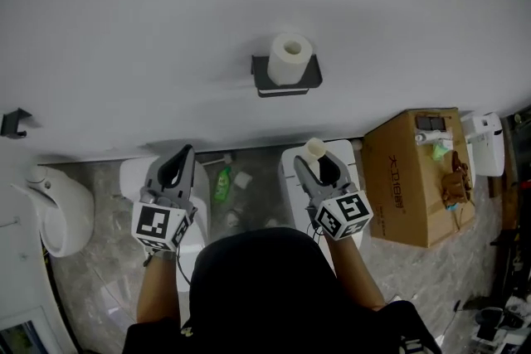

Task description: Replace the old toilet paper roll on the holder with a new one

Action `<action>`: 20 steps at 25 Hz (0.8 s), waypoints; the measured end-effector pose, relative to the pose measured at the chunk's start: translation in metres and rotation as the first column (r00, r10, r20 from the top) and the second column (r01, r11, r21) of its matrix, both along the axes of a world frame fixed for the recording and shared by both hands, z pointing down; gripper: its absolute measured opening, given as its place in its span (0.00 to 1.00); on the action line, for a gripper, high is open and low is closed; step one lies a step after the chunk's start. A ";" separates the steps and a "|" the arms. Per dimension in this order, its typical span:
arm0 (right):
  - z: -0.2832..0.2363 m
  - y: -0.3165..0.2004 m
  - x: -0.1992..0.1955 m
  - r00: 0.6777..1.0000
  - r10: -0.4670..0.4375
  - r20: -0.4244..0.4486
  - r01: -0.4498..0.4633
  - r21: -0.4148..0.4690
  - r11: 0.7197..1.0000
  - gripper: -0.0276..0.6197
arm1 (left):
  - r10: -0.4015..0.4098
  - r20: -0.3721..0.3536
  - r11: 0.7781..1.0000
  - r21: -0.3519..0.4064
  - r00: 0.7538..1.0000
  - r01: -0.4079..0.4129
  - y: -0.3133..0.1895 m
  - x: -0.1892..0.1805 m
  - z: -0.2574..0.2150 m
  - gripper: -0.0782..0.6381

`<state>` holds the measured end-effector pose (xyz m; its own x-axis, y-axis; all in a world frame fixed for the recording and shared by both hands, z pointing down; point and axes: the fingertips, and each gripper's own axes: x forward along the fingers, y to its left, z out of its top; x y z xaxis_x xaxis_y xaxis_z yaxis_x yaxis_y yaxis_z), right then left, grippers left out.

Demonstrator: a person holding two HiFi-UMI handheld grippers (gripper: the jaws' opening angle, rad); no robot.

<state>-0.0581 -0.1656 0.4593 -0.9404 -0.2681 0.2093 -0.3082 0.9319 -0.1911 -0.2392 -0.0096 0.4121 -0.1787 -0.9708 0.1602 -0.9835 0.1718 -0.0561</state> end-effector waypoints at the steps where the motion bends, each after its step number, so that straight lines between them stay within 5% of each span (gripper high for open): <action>1: 0.001 0.004 -0.006 1.000 -0.022 -0.001 0.022 -0.001 1.000 0.34 | -0.020 -0.007 1.000 -0.005 1.000 0.020 0.007 0.001 0.004 0.13; 9: 0.003 0.039 -0.047 0.989 -0.151 0.005 0.151 -0.007 0.988 0.34 | -0.188 -0.145 0.982 -0.029 0.971 0.186 0.058 -0.005 0.034 0.13; 20: 0.010 0.070 -0.074 0.971 -0.240 -0.012 0.240 -0.004 0.971 0.34 | -0.203 -0.155 0.977 -0.094 0.967 0.191 0.080 -0.005 0.061 0.13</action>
